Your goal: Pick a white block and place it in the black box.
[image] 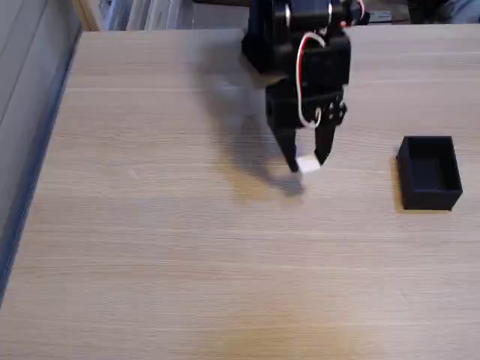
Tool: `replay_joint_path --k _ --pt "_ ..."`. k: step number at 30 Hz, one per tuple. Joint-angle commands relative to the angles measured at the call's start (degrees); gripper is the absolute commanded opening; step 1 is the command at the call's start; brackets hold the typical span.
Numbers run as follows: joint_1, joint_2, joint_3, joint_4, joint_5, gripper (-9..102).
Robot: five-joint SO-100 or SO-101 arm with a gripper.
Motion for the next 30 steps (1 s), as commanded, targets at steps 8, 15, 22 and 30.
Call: replay_joint_path --k 8,15,22,30 --pt "-20.04 15.12 -2.37 11.69 6.86 0" --pt "-30.06 6.50 -11.16 10.90 9.76 0" --pt "-32.17 -4.57 -19.69 10.72 13.18 0" --pt "-32.26 -13.27 -25.66 8.96 14.06 2"
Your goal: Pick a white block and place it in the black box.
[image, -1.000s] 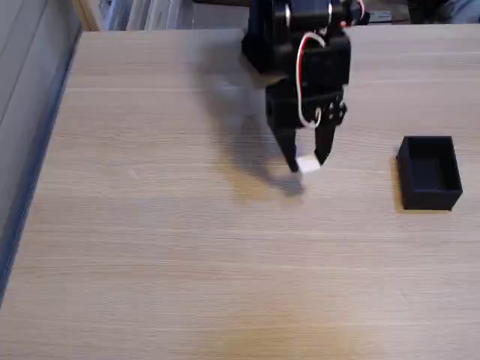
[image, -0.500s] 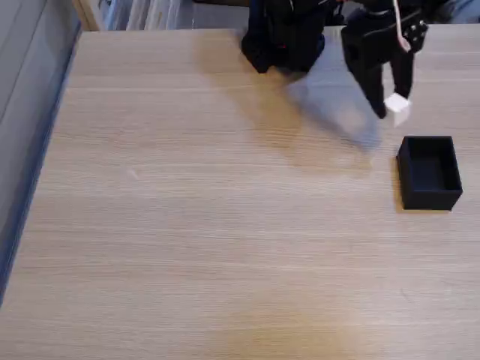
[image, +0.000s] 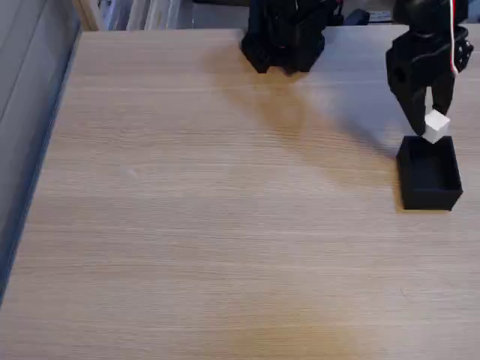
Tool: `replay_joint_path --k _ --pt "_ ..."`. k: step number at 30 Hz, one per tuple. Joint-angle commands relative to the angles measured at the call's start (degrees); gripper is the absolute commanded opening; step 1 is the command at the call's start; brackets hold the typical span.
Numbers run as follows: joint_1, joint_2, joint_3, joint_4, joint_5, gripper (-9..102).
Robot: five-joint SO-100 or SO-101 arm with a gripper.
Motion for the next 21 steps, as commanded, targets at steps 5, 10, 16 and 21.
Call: replay_joint_path --k 5,10,16,21 --pt "-0.70 -6.77 -9.93 0.09 2.90 9" --pt "-0.44 -9.76 -15.21 2.20 4.83 18" --pt "1.58 -7.47 -14.41 2.64 4.39 17" --pt "4.22 -0.97 -10.55 3.52 3.69 0"
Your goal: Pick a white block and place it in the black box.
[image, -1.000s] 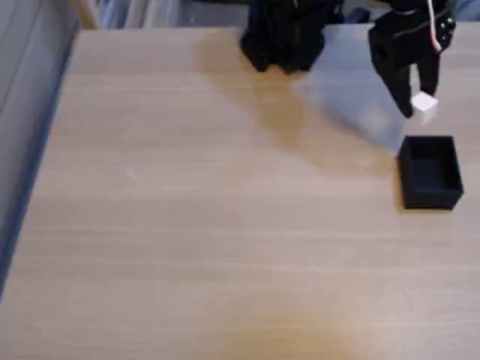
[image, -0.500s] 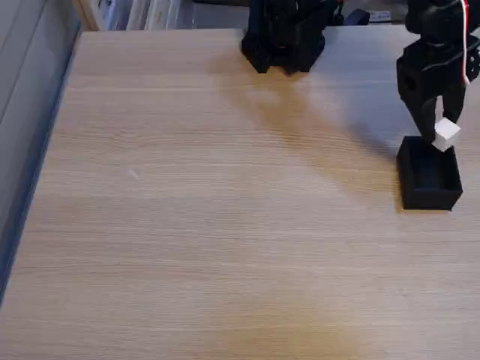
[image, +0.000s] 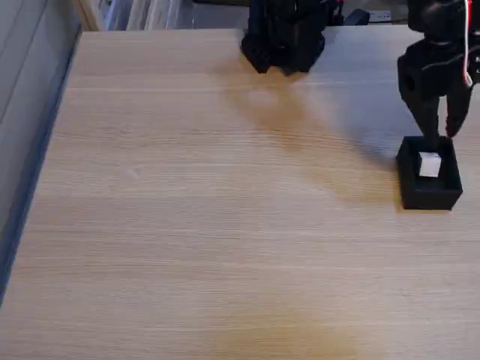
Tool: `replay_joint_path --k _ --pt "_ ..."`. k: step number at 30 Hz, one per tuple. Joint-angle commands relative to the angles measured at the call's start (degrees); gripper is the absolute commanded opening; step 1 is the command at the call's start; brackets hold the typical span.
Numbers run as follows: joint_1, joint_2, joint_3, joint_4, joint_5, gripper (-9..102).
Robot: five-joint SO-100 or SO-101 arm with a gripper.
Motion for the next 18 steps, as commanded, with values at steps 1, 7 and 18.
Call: replay_joint_path --k 1,7,18 --pt "2.20 6.94 2.90 0.35 -1.14 0" --pt "7.56 22.85 20.39 -5.27 -7.03 0" --pt "20.30 57.74 60.38 -9.93 -16.17 0"
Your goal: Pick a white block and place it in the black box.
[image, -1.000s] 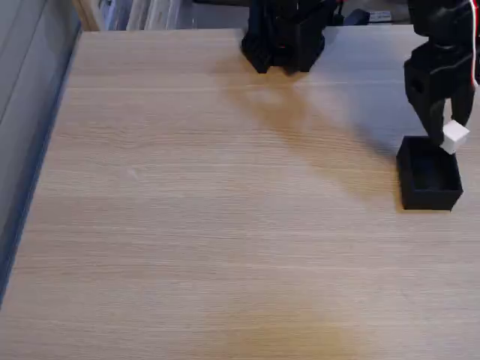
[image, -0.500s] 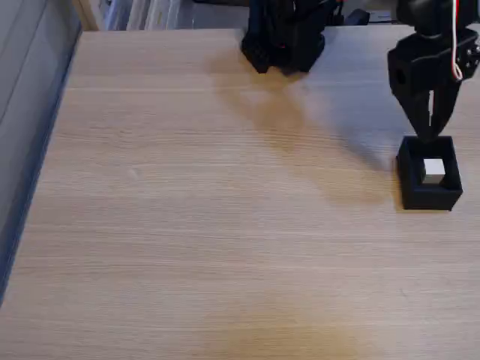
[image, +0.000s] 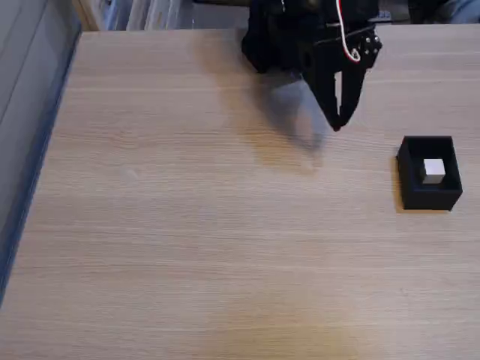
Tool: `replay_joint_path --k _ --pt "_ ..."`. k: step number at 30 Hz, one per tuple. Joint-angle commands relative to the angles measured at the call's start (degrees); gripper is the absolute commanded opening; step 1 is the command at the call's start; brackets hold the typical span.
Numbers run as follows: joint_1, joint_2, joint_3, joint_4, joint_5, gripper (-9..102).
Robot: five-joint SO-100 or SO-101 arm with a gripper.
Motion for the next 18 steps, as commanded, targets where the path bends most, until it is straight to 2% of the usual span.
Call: replay_joint_path --k 1,7,11,18 --pt "4.31 11.69 11.16 0.53 -0.44 0" --pt "10.37 25.22 24.52 7.91 -0.09 0" --pt "13.01 32.26 30.76 9.40 1.32 0" --pt "13.71 39.99 34.63 13.54 1.23 0"
